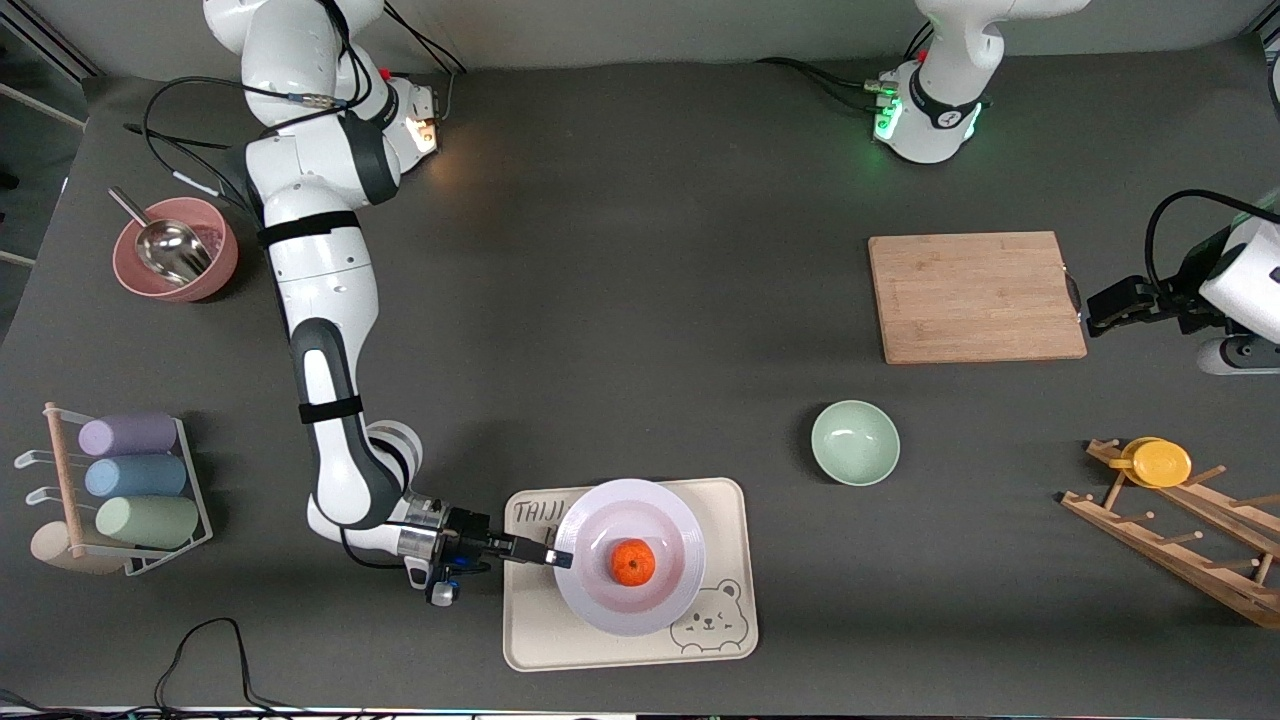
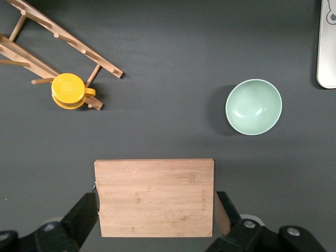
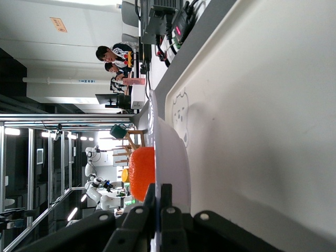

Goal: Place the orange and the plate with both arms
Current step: 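Lower the plate onto the tray and open the right gripper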

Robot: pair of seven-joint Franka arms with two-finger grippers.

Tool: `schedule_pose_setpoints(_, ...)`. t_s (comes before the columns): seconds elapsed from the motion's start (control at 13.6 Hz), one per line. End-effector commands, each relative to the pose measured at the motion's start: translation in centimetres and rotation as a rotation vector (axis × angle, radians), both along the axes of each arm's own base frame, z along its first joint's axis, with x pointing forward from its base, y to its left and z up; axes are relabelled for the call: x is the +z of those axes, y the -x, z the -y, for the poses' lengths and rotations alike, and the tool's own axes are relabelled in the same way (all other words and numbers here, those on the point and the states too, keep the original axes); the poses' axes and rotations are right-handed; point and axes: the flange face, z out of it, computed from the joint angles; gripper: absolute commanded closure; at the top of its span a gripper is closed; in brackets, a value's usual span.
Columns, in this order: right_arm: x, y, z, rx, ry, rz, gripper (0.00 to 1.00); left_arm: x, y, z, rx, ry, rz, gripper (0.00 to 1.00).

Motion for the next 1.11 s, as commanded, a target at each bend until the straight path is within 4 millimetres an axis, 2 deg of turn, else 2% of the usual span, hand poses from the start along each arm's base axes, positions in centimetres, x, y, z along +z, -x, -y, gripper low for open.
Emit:
schedule_pose_setpoints(0.0,-0.47,-0.50,0.07,-0.023,-0.019,0.033,1.00,0.40,0.16,0.14,0.000,0.002,0.006,0.00)
schedule_pose_setpoints(0.52,-0.87,-0.40,0.06,-0.026,-0.014,0.030,0.99,0.40,0.16,0.14,0.000,0.002,0.006,0.00)
schedule_pose_setpoints(0.74,-1.26,-0.35,0.20,-0.033,-0.006,0.028,0.80,0.40,0.16,0.15,0.000,0.003,0.006,0.00)
schedule_pose_setpoints(0.81,-1.26,-0.35,0.20,-0.033,-0.006,0.028,0.65,0.40,0.16,0.14,0.000,0.002,0.006,0.00)
schedule_pose_setpoints(0.96,-1.39,-0.32,0.21,-0.026,0.001,0.052,0.57,0.41,0.15,0.16,0.000,0.003,0.007,0.00)
schedule_pose_setpoints(1.03,-1.46,-0.29,0.25,-0.026,0.003,0.057,0.47,0.43,0.13,0.24,-0.002,0.003,0.009,0.00)
